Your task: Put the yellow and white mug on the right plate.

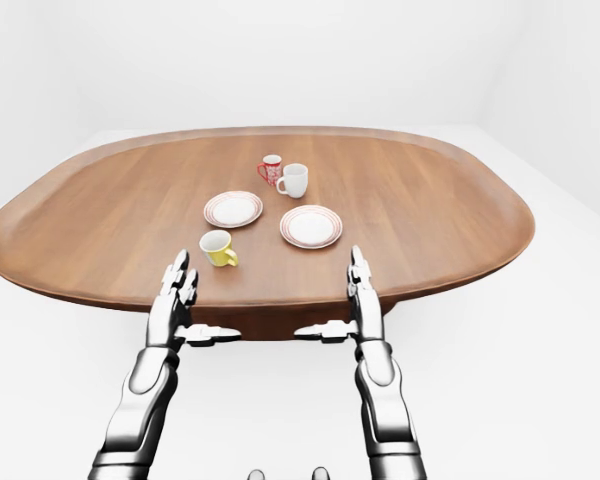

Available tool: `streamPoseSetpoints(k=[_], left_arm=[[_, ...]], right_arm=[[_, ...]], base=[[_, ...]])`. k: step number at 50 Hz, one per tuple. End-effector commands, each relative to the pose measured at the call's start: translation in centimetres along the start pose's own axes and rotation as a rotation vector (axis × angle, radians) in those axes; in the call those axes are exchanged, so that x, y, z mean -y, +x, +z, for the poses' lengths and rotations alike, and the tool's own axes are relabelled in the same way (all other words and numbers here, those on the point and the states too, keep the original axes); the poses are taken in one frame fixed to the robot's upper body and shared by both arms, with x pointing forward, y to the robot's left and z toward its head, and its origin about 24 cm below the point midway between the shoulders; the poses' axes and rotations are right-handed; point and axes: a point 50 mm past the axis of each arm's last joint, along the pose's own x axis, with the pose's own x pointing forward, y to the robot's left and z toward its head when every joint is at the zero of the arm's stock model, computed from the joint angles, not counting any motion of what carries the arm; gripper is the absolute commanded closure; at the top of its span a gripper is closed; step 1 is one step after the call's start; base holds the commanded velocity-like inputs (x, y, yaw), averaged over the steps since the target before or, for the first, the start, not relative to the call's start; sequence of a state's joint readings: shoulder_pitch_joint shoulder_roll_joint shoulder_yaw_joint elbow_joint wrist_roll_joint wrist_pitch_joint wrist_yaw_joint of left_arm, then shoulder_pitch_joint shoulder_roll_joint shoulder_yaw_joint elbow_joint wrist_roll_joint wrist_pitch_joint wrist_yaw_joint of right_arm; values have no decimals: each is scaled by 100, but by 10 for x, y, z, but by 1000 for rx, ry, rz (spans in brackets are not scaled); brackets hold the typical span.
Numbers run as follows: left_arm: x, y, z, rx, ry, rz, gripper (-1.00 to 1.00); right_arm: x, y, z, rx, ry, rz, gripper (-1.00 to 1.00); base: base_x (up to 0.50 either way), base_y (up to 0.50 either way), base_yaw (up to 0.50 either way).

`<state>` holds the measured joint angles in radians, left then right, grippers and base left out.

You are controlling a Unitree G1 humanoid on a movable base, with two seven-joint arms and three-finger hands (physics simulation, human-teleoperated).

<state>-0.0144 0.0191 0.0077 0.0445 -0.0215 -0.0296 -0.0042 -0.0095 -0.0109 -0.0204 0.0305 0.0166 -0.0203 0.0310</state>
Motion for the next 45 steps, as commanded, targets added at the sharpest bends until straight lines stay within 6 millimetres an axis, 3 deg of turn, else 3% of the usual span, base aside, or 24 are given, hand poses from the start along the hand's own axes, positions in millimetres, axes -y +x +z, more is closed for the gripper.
streamPoseSetpoints(k=[1,10,21,39,45], left_arm=[[-8,-1,5,0,2,1,-100],[-12,0,14,1,13,5,-100],[-14,-7,42,110,22,-4,-100],[-13,-10,51,150,26,-12,-100],[-13,-11,50,147,27,-13,-100]], right_arm=[[7,-2,4,-7,-10,-15,-100],[9,-2,9,-19,-26,-27,-100],[10,-11,49,145,-34,-21,-100],[8,-16,58,185,-14,13,-100],[9,-16,57,185,-8,13,-100]], base=[[0,0,0],[0,0,0],[0,0,0],[0,0,0],[0,48,0]])
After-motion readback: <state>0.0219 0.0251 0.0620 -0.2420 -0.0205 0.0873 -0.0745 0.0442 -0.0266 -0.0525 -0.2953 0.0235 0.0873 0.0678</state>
